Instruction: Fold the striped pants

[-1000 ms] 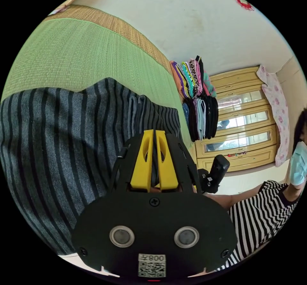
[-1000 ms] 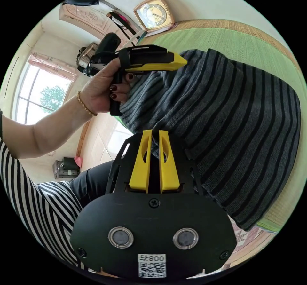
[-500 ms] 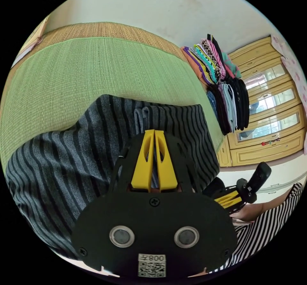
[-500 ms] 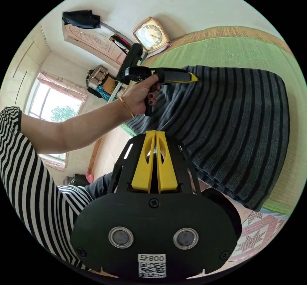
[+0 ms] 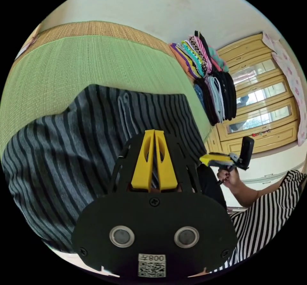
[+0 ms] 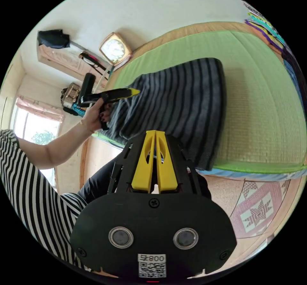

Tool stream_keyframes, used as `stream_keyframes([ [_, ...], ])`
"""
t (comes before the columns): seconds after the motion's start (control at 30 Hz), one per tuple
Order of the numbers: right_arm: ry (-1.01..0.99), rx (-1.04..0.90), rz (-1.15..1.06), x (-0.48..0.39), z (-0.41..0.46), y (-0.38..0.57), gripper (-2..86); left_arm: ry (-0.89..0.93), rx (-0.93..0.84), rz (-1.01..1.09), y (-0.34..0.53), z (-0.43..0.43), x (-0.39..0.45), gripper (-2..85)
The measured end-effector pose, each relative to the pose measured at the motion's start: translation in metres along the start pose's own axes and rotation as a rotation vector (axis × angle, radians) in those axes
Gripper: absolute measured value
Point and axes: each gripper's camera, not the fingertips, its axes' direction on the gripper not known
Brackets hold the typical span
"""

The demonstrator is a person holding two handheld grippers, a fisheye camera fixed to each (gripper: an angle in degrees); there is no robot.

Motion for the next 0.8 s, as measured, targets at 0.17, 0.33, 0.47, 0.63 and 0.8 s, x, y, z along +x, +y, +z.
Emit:
stream_keyframes([
  [0.17,-0.106,-0.039,0.102,0.039,-0.019,-0.001,0.4,-0.033,-0.073,-0.048,0.034,0.026,0.009,0.7],
  [0.33,0.044,0.083,0.172,0.070,-0.084,0.015,3.2,0.112,-0.034,0.132,0.051,0.044,0.075,5.4],
  [0.47,-0.130,0.120,0.356,0.125,-0.101,0.035,6.5,0.126,-0.124,0.291,0.060,0.092,0.138,9.8],
  [0.63,-0.386,0.106,0.430,0.158,-0.099,0.042,7.3,-0.010,-0.229,0.444,0.075,0.161,0.208,13.2],
  [0.8,-0.457,0.081,0.411,0.164,-0.111,0.037,7.2,-0.296,-0.231,0.549,0.096,0.189,0.241,9.5],
])
